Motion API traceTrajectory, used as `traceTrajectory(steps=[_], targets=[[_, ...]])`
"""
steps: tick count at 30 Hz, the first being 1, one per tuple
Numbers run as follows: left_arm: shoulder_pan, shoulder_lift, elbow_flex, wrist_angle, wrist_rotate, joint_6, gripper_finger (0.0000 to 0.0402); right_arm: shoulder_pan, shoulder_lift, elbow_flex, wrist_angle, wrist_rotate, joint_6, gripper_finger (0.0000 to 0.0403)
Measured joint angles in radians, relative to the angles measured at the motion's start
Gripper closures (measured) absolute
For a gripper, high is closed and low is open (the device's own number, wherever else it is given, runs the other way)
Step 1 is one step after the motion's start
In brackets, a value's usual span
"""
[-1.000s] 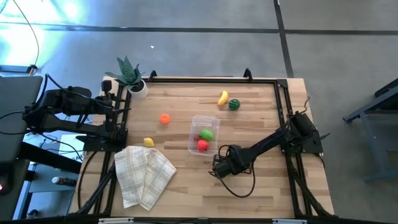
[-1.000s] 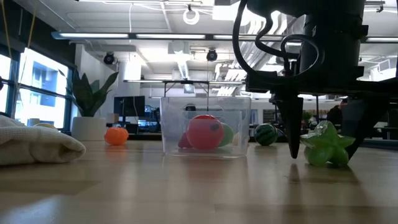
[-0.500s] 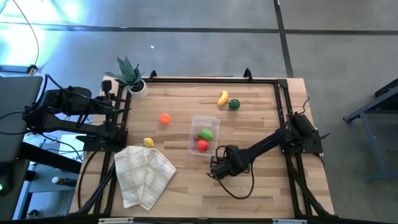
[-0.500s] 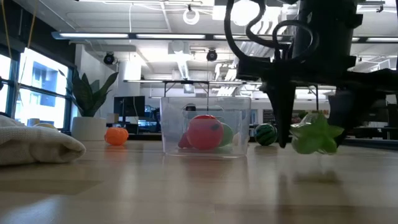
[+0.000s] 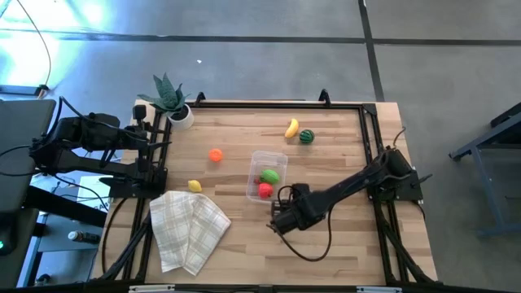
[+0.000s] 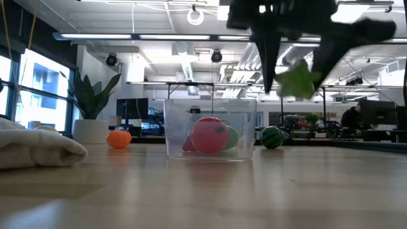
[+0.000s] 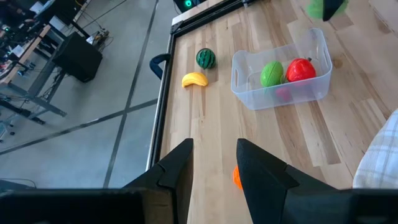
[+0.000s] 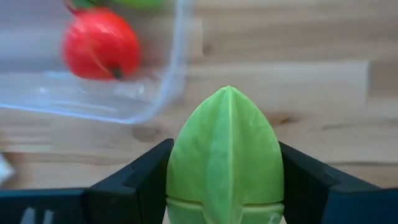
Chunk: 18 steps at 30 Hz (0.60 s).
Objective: Pick and placing Produce into tupperware
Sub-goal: Put the starfruit into the transparent bin
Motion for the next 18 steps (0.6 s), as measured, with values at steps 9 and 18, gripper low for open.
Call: traceTrajectory(steps=[9,18], targets=[[0.000,0.000,0.000,0.000,0.000,0.000,0.0289,-0.078,-0.003,0.207,-0.189,0.103,-0.145,0.0178],[0.000,0.000,0.000,0.000,0.000,0.000,0.0289,-0.273,0.007,0.240,-0.057,0.082,-0.436,0.0178]])
